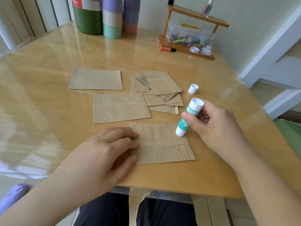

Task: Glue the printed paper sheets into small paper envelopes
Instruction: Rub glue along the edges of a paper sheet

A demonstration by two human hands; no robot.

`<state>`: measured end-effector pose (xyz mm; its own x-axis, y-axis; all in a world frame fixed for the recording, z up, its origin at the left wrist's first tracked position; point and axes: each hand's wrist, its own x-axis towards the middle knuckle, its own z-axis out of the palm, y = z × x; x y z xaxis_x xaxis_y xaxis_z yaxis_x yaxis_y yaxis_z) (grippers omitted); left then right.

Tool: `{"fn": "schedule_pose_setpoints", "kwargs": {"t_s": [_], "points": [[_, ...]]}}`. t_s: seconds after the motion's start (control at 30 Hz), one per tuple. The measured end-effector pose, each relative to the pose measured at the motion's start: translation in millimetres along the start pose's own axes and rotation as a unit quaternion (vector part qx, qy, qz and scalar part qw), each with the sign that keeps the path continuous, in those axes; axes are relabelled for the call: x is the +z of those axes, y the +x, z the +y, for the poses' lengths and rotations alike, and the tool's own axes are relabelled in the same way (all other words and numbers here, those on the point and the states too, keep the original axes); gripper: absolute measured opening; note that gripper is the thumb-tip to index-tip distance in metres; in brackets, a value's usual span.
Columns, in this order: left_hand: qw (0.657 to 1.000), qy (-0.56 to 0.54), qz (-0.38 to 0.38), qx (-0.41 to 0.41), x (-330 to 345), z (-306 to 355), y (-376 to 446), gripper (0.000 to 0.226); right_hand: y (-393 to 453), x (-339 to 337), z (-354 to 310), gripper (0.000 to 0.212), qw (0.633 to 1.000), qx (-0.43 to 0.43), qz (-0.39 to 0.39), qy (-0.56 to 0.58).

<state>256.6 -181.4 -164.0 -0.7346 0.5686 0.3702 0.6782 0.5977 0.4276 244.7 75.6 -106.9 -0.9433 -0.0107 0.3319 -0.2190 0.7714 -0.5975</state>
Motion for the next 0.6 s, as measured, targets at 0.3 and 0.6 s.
{"fn": "schedule_pose_setpoints", "kwargs": {"t_s": [0.3, 0.6], "points": [[1.0, -0.001, -0.002, -0.007, 0, -1, -1, 0.031, 6, 1, -4, 0.023, 1.0, 0.004, 0.014, 0.007], [1.0, -0.008, -0.002, -0.007, -1, -1, 0, 0.029, 5, -13, -12, 0.025, 0.996, -0.035, -0.068, -0.036]]}}
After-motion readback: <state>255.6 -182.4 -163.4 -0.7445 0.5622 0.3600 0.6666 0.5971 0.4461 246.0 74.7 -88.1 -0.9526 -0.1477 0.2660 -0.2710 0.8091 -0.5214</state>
